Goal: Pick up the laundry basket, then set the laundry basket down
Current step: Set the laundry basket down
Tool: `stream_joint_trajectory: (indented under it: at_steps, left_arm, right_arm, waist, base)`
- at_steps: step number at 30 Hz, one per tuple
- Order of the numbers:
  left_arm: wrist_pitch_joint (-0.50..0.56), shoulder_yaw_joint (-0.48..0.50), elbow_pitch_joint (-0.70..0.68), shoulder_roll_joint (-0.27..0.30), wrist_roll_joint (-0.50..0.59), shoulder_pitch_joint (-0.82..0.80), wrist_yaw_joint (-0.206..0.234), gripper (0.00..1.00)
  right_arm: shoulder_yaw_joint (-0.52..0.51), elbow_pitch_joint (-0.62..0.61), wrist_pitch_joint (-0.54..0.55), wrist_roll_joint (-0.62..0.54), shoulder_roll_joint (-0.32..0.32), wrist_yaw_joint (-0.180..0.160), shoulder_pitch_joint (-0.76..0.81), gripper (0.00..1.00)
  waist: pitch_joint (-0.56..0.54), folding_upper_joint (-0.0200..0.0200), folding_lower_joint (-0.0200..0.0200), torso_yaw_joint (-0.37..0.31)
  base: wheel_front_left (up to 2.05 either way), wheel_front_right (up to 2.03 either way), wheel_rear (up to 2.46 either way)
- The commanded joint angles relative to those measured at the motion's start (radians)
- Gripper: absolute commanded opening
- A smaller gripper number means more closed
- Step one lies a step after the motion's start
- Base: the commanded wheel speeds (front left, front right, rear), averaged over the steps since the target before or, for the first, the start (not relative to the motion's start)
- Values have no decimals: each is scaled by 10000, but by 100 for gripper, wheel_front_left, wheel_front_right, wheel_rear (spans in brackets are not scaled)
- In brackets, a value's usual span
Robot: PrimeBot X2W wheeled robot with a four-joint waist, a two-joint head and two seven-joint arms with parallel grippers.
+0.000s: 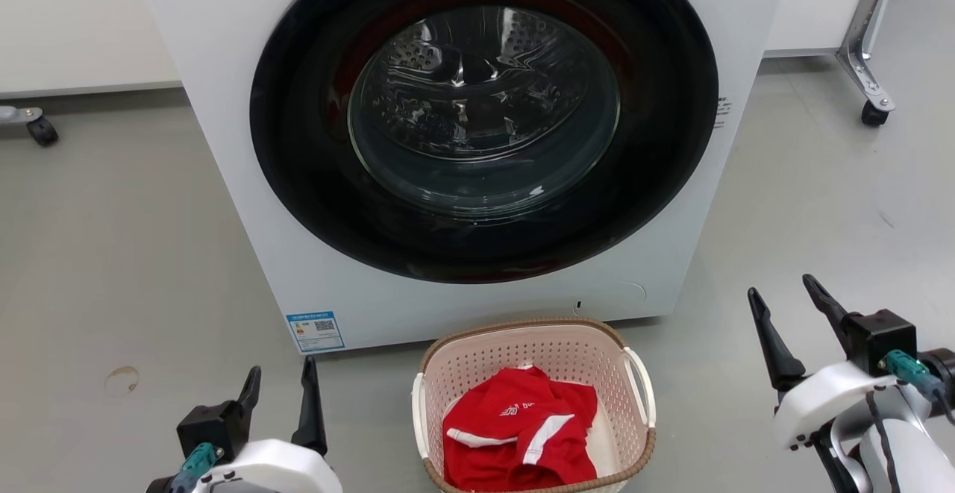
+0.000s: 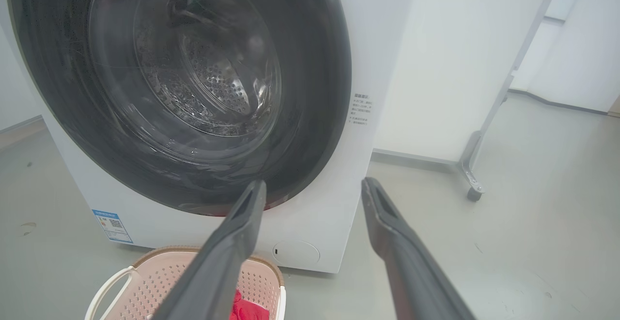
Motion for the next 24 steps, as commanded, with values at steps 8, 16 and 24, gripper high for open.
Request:
stream_joint_trajectory:
  at_steps: [8, 16, 24]
  left_arm:
    - [-133, 1224, -956, -79, 491, 958, -218, 100]
    - [-133, 1800, -1495, -227, 953, 1576, -424, 100]
    - [-133, 2239, -1911, -422, 1034, 1758, -590, 100]
  right_arm:
    - [-99, -1123, -133, -376, -46, 37, 875, 100]
    - [-249, -1649, -134, -555, 13, 37, 1537, 100]
    - [-418, -1713, -134, -676, 27, 37, 1716, 100]
  waist:
    - [-405, -1, 0, -90]
    - [-549, -1, 0, -160]
    - [-619, -1, 0, -108]
  base:
    - [0, 0, 0]
    - [0, 0, 0]
    - [0, 0, 0]
